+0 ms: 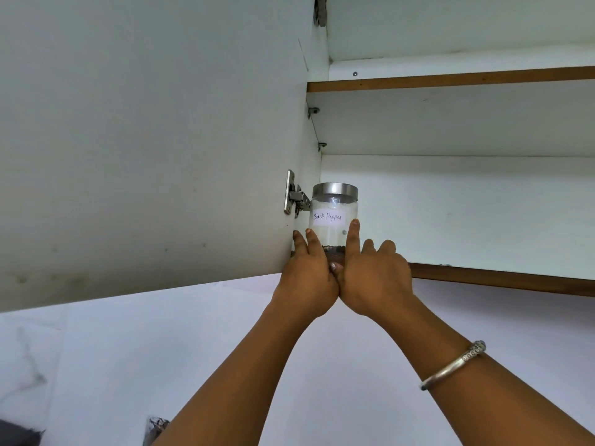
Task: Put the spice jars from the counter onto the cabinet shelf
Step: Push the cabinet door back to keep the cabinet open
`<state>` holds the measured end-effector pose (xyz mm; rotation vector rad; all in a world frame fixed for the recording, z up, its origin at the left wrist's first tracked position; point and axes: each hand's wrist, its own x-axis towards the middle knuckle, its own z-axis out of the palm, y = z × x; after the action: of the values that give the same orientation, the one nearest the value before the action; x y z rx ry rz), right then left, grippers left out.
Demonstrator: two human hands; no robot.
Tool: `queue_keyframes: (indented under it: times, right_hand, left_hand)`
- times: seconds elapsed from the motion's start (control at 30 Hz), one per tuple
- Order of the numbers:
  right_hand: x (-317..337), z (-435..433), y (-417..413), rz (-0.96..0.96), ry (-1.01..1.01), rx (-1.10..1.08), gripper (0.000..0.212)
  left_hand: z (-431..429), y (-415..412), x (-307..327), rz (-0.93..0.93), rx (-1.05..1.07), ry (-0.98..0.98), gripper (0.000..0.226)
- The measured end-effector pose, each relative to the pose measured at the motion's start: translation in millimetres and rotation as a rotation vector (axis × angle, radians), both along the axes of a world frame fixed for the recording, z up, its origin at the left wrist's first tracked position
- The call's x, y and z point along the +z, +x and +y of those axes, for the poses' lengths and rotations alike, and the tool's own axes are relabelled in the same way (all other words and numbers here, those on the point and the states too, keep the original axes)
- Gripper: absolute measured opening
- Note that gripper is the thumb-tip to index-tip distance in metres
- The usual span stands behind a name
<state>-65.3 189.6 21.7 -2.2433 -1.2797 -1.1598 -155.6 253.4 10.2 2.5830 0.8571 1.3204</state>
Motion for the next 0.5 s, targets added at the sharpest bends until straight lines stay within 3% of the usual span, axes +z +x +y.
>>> queue_keyframes:
  times: [0.23,0.5]
  right_hand:
    - [-29,-19,-34,0.120,-0.148,0.091,0.096]
    - [-104,-58,-75,0.276,-0.340,0.254,0.086]
  left_hand:
    - [-5,-33,-39,0.209,-0.124,0.069,0.097]
    - [-37,-81,-102,0.363,-0.179,0.018,0.101]
